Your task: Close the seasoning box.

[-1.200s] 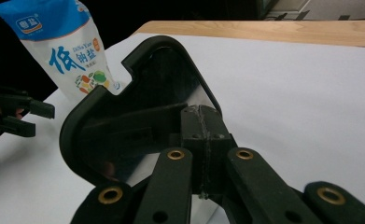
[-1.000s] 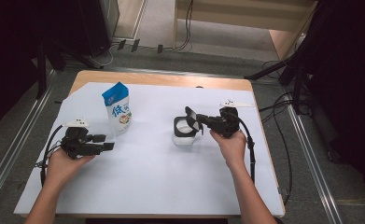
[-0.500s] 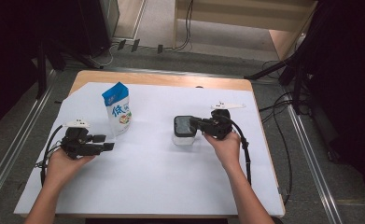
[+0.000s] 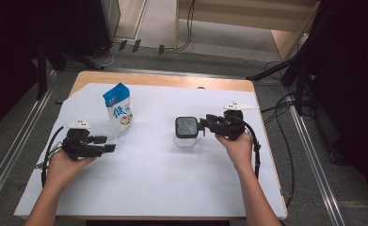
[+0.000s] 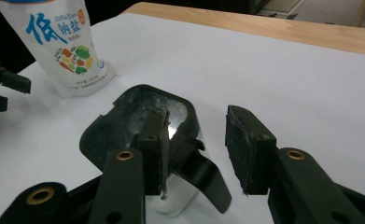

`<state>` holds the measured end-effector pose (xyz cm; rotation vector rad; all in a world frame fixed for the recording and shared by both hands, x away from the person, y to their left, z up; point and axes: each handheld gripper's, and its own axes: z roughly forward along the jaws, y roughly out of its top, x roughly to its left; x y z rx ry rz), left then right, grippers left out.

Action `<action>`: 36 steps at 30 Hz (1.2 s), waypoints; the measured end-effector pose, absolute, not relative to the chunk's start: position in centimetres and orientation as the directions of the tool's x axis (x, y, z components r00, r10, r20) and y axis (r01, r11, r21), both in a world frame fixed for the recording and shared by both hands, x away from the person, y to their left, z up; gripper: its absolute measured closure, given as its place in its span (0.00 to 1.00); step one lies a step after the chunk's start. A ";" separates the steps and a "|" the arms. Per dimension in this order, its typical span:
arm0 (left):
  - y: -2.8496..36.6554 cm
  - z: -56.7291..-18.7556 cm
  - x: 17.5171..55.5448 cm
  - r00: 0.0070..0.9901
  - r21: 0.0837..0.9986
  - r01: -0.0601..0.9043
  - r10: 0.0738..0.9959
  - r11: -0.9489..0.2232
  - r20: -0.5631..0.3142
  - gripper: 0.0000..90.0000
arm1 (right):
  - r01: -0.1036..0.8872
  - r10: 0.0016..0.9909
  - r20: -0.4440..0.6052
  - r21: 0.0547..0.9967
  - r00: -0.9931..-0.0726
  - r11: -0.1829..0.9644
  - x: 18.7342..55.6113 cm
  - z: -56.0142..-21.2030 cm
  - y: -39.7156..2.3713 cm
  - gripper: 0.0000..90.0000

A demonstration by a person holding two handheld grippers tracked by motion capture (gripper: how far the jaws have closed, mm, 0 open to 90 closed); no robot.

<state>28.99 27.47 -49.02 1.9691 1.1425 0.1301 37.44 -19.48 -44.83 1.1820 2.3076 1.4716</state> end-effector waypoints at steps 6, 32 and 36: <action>27.5 -49.1 29.3 0.581 0.699 0.673 0.757 -0.241 -0.299 0.45 | 0.505 0.717 0.231 0.842 -0.658 0.193 37.1 -45.1 -21.0 0.63; 27.3 -49.5 30.0 0.579 0.695 0.680 0.753 -0.234 -0.312 0.44 | 0.567 0.788 0.222 0.803 -0.574 0.187 33.9 -48.6 -24.8 0.59; 27.3 -49.5 30.0 0.578 0.696 0.679 0.754 -0.233 -0.311 0.44 | 0.566 0.787 0.223 0.803 -0.576 0.186 33.7 -48.8 -24.9 0.58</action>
